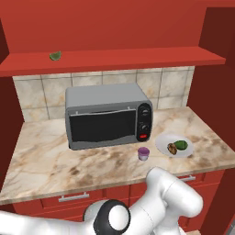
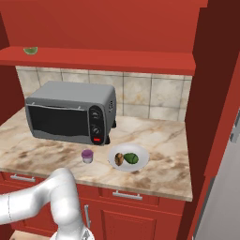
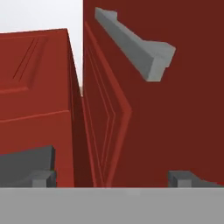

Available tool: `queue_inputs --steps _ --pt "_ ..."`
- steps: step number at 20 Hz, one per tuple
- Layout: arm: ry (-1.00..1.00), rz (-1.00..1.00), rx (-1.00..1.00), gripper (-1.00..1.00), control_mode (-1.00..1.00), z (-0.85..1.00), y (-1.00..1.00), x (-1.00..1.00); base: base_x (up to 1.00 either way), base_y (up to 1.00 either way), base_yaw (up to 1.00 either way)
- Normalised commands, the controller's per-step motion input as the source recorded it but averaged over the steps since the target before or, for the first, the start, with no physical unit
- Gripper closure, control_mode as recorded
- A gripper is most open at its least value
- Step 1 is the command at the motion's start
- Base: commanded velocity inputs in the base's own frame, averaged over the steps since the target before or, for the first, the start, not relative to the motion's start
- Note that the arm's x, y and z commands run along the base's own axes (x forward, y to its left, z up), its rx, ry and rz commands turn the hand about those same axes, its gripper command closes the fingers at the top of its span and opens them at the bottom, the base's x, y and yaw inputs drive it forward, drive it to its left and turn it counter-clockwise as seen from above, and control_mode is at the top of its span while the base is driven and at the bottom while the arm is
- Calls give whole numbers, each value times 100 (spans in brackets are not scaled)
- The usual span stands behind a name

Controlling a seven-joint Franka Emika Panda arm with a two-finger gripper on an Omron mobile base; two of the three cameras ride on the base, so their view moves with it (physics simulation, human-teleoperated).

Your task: Pick the avocado and bread from the counter and place them on the plate. Then pick the jam from the cabinet and place it next to the plate. Lastly close the cabinet door.

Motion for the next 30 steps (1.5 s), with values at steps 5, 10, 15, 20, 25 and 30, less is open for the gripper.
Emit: queue_inputs --steps 5,10,15,20,25,30 --pt "-24 -3 14 -100 -100 53 -48 -35 0 0 0" --pt "-23 -3 16 -100 -100 53 -56 -38 0 0 0" --pt "-14 -5 20 -100 -100 48 -65 -26 0 0 0" --pt "-1 -7 22 -100 -100 42 -65 -9 0 0 0" --pt "0 -9 21 -100 -100 35 -56 -4 0 0 0" --pt "0 -9 19 -100 -100 51 -45 -8 0 0 0"
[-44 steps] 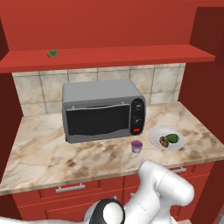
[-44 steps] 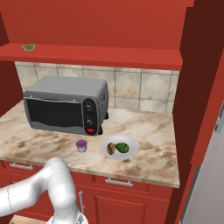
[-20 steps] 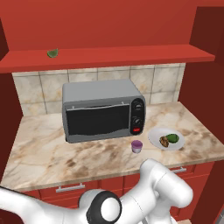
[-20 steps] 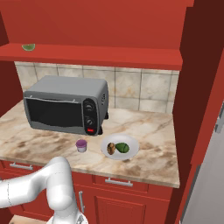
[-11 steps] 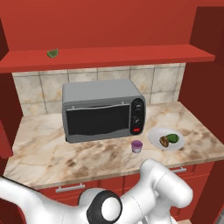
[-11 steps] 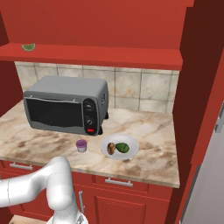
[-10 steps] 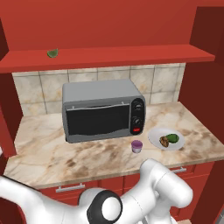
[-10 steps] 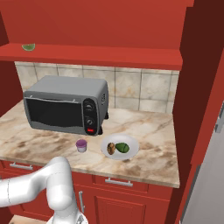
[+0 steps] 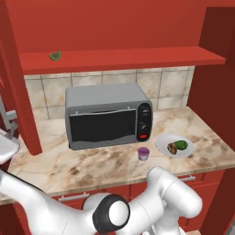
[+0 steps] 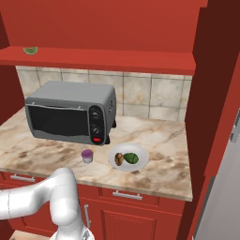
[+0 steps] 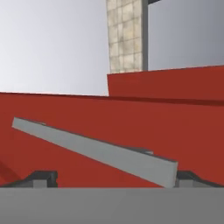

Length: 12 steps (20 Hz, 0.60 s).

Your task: Pick the avocado and bread from the counter and place them on the plate. Then pick the jam from the cabinet and place it next to the plate. Lastly close the cabinet door.

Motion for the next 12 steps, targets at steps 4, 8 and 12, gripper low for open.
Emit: queue_inputs --steps 4,8,12 --pt "0 -8 21 -100 -100 50 -65 -14 0 0 0" --pt "0 -5 27 -100 -100 62 -85 -11 0 0 0" --pt "0 -6 32 -100 -100 70 -95 -3 0 0 0"
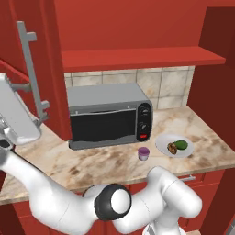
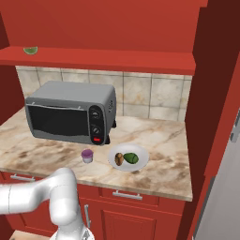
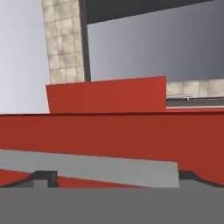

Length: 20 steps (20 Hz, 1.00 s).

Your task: Pick the avocado and bread from the counter and place them on the plate. Then pick the jam from the cabinet and place it next to the plate. Lastly close the cabinet door.

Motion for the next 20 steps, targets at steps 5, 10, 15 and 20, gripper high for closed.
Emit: queue_inputs --steps 5,10,15,20 --pt "0 -6 38 -100 -100 84 -100 0 0 0 0" --pt "0 -1 43 -100 -100 90 -100 0 0 0 0" --pt "0 2 44 -100 -100 84 -100 3 0 0 0" --pt "0 11 40 -100 -100 66 -100 16 0 0 0"
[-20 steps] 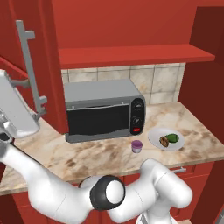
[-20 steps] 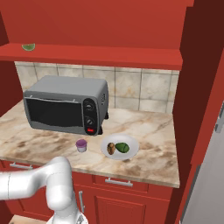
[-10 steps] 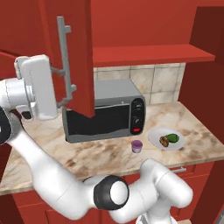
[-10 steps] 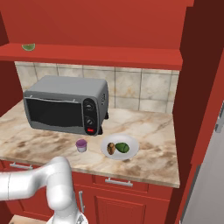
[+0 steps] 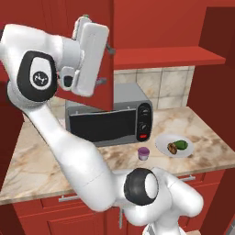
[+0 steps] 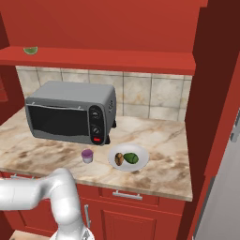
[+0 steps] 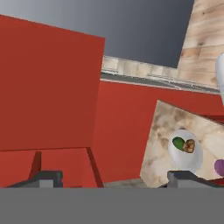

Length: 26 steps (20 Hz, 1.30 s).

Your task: Pick the avocado and bread from the counter and place them on the plate. Then pick the jam from the cabinet and place it next to the plate. Lastly close the cabinet door.

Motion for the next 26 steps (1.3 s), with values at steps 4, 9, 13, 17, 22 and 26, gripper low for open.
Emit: queue_inputs --steps 4,9,13,17,22,26 --pt "0 19 27 -100 -100 11 -100 52 0 0 0" --pt "0 24 11 -100 -100 -55 -84 83 0 0 0" --pt "-18 17 1 -100 -100 -100 -19 100 0 0 0" --pt "-24 0 0 -100 -100 -100 26 100 0 0 0" --pt "-37 -5 0 -100 -100 -100 58 100 0 0 0" --pt "-45 -18 0 -100 -100 -77 60 100 0 0 0"
